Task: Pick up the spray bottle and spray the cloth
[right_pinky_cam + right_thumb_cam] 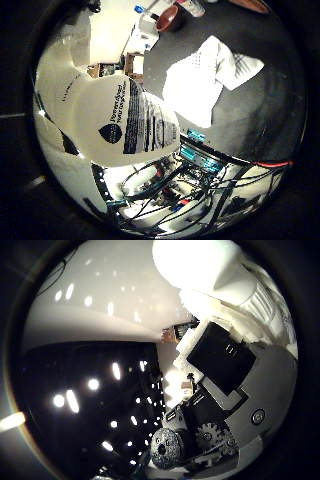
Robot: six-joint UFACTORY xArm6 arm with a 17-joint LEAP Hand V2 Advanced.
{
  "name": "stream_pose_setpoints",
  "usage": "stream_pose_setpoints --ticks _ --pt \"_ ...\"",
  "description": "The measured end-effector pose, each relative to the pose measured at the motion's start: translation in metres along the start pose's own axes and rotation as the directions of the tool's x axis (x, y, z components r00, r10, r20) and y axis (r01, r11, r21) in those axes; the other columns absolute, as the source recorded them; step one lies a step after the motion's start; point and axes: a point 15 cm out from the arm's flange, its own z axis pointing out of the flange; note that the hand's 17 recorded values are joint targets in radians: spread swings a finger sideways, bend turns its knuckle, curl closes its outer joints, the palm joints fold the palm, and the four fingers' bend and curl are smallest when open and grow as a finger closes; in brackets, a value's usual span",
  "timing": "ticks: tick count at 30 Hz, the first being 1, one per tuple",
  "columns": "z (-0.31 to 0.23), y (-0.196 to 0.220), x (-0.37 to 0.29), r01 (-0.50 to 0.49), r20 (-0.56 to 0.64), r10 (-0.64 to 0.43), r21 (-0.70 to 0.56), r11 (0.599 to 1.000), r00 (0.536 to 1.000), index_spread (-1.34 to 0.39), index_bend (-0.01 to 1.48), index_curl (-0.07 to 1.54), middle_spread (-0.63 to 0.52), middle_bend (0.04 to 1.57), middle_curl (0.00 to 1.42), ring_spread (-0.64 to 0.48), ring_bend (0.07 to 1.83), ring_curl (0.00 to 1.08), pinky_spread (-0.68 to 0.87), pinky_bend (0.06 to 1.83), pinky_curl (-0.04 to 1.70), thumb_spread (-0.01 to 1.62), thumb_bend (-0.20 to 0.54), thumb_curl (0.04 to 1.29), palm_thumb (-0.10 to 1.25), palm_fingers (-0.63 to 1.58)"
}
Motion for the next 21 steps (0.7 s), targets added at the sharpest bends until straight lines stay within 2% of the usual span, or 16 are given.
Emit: stream_pose_setpoints --ticks 5,8,15,21 --pt "0.018 -0.016 0.053 -0.067 -0.034 0.067 -0.001 0.998 0.997 -0.25 1.16 0.61 -0.17 1.32 0.63 -0.21 1.41 0.55 -0.31 1.26 0.65 1.03 -0.006 1.06 1.07 1.25" --pt "0.02 -0.016 0.054 -0.062 -0.04 0.061 -0.006 0.998 0.997 -0.25 1.16 0.61 -0.17 1.32 0.63 -0.21 1.41 0.55 -0.31 1.26 0.66 1.03 -0.006 1.06 1.08 1.25" --pt "0.008 0.002 -0.008 0.051 -0.075 -0.049 0.028 0.998 0.996 -0.25 1.16 0.61 -0.17 1.32 0.63 -0.21 1.41 0.55 -0.31 1.26 0.66 1.04 -0.006 1.06 1.08 1.25" --pt "-0.009 0.027 -0.061 0.165 -0.117 -0.156 0.076 0.983 0.981 -0.25 1.16 0.61 -0.17 1.32 0.63 -0.21 1.41 0.55 -0.31 1.26 0.66 1.03 -0.006 1.07 1.08 1.25"
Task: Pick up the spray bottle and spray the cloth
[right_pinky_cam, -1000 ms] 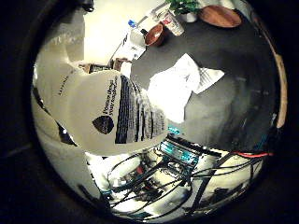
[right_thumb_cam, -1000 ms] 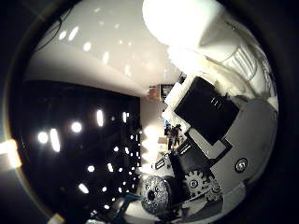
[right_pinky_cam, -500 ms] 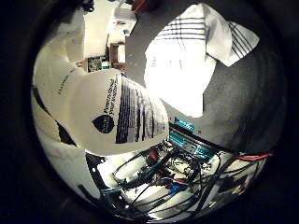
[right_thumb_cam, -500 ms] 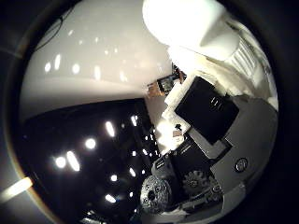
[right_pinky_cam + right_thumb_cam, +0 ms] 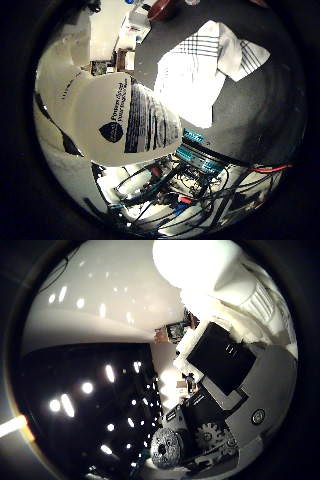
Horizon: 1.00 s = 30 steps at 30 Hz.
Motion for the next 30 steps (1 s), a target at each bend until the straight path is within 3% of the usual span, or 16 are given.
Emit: stream_pose_setpoints --ticks 5,12,18,22,30 --pt "-0.005 0.003 0.003 0.009 -0.025 -0.009 0.002 1.0 1.0 -0.25 1.16 0.61 -0.17 1.32 0.63 -0.21 1.41 0.55 -0.31 1.26 0.66 1.03 -0.006 1.07 1.08 1.25" --pt "0.008 -0.014 0.073 -0.084 -0.05 0.082 -0.031 0.996 0.995 -0.25 1.16 0.61 -0.17 1.32 0.63 -0.21 1.41 0.55 -0.31 1.26 0.66 1.03 -0.006 1.07 1.08 1.25" --pt "0.014 -0.021 0.101 -0.1 -0.091 0.096 -0.031 0.995 0.991 -0.25 1.16 0.61 -0.17 1.32 0.63 -0.21 1.41 0.55 -0.31 1.26 0.66 1.03 -0.006 1.07 1.07 1.25" --pt "0.018 -0.015 0.076 -0.048 -0.105 0.044 -0.039 0.998 0.994 -0.25 1.16 0.61 -0.17 1.32 0.63 -0.21 1.41 0.55 -0.31 1.26 0.66 1.03 -0.006 1.08 1.07 1.25" --pt "0.078 0.03 -0.009 0.186 -0.151 -0.219 -0.203 0.961 0.964 -0.25 1.16 0.61 -0.17 1.32 0.63 -0.21 1.41 0.55 -0.31 1.26 0.66 1.01 -0.007 1.08 1.07 1.25"
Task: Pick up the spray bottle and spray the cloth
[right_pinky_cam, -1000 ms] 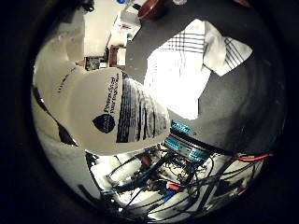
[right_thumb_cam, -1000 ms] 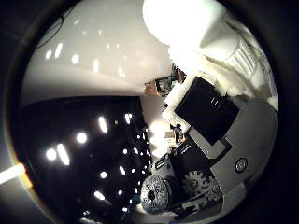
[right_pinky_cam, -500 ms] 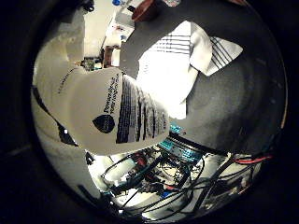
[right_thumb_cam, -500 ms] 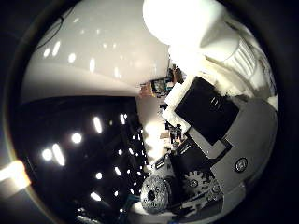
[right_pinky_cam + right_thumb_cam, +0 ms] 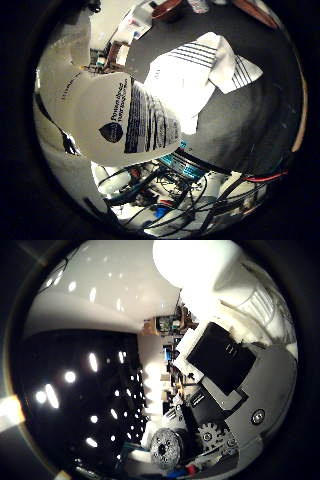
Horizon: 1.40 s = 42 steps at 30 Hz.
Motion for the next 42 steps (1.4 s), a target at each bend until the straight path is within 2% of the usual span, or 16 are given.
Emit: stream_pose_setpoints --ticks 8,12,21,31,42 --pt "0.056 -0.002 -0.073 0.224 0.007 -0.224 -0.068 0.972 0.975 -0.25 1.16 0.61 -0.17 1.32 0.63 -0.21 1.41 0.55 -0.31 1.26 0.65 0.98 -0.011 1.08 1.06 1.25" --pt "0.099 -0.024 -0.074 0.31 0.008 -0.311 -0.072 0.948 0.95 -0.25 1.16 0.61 -0.16 1.32 0.63 -0.21 1.41 0.55 -0.31 1.27 0.65 0.96 -0.009 1.07 1.06 1.25" --pt "0.169 -0.064 -0.074 0.466 0.089 -0.46 -0.062 0.883 0.883 -0.25 1.16 0.61 -0.16 1.32 0.63 -0.21 1.42 0.55 -0.3 1.27 0.65 0.95 -0.009 1.07 1.06 1.25" --pt "0.243 -0.1 -0.046 0.479 0.204 -0.461 -0.05 0.876 0.864 -0.24 1.16 0.61 -0.16 1.32 0.63 -0.21 1.41 0.55 -0.3 1.27 0.65 0.93 -0.013 1.07 1.05 1.25" --pt "0.295 -0.106 0.004 0.489 0.158 -0.476 -0.05 0.871 0.865 -0.24 1.16 0.61 -0.16 1.32 0.63 -0.21 1.42 0.55 -0.3 1.27 0.65 0.85 -0.012 1.06 1.03 1.25"
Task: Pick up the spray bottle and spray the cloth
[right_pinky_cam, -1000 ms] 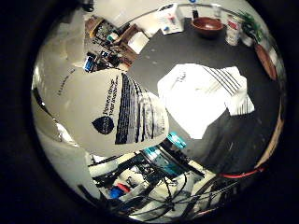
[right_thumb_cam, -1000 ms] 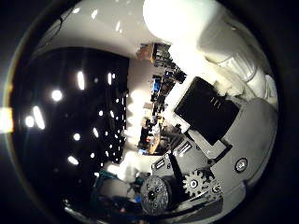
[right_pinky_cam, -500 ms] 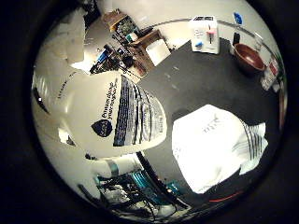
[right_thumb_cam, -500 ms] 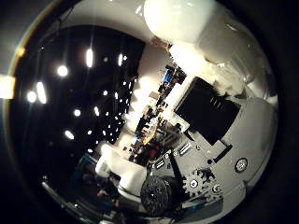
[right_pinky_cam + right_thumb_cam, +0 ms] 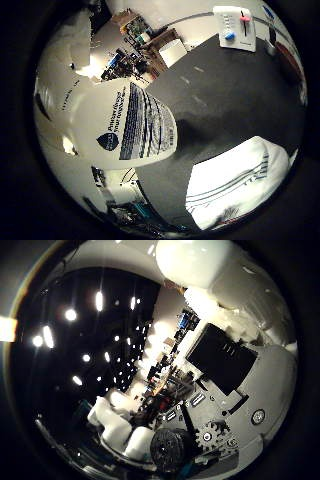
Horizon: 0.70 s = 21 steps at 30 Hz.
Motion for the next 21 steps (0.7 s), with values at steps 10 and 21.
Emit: stream_pose_setpoints --ticks 10,21 --pt "-0.001 0.005 0.027 -0.016 -0.032 0.017 0.014 1.0 0.999 -0.24 1.16 0.61 -0.16 1.32 0.63 -0.2 1.41 0.55 -0.3 1.27 0.65 0.84 -0.018 1.05 1.02 1.25" --pt "-0.005 0.0 0.028 -0.019 -0.049 0.02 0.028 0.999 0.999 -0.47 0.62 0.52 -0.25 0.97 0.51 -0.24 1.21 0.45 -0.44 1.12 0.54 0.87 -0.043 0.73 0.62 0.72"
